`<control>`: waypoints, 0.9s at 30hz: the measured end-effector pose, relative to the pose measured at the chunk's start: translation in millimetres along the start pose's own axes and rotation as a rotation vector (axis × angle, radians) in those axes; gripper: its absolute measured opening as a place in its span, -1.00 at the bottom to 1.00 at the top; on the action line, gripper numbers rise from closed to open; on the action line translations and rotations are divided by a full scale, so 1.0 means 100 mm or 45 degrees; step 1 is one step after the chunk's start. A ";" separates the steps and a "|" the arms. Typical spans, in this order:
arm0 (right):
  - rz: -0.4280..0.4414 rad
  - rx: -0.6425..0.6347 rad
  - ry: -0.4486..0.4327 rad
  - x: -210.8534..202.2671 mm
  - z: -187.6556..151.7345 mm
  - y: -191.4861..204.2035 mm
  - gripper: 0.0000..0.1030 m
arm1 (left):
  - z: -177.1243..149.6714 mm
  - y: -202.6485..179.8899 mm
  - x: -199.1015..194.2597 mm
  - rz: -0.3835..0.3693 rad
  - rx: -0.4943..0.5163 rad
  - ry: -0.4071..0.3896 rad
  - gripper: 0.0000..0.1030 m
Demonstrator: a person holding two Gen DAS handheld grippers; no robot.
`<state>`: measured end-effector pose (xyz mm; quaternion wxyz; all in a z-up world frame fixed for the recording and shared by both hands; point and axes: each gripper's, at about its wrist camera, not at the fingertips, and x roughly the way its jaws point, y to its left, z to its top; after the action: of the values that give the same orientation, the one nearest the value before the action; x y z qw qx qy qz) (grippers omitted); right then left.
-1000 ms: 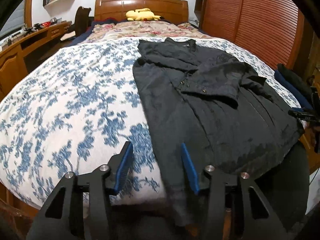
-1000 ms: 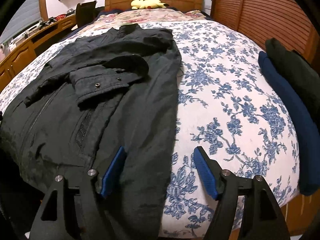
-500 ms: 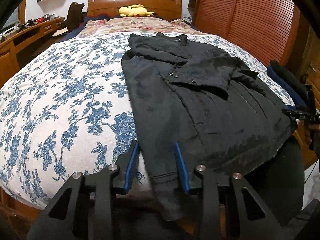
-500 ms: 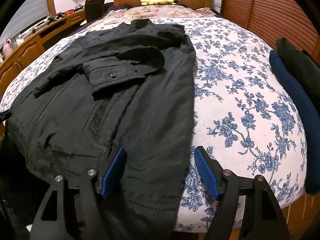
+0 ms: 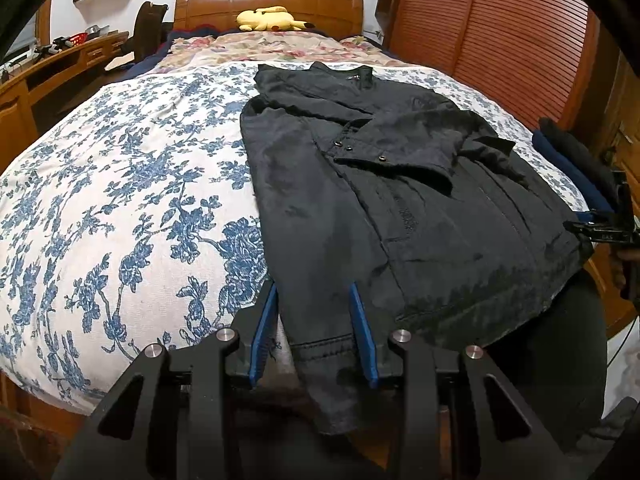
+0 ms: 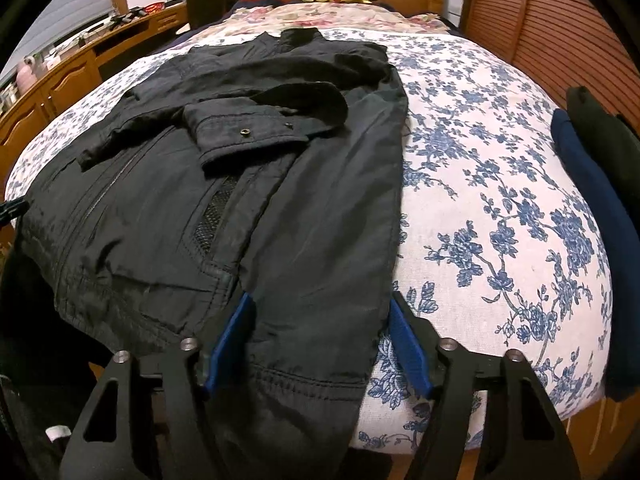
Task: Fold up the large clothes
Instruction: 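Grasp the folded jacket end with the left gripper while the right gripper grasps it too, lifting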
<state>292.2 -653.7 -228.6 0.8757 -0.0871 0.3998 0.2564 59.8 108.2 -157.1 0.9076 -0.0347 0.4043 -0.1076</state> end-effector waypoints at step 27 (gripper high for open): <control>0.222 0.147 -0.440 -0.86 0.30 -0.11 -0.81 | 0.62 -0.35 -0.91 -0.029 0.124 -0.267 -0.87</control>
<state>270.0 -684.7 -145.6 0.9092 0.0435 0.2636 0.3192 40.8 92.6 -44.0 0.9442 -0.0064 0.3012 -0.1333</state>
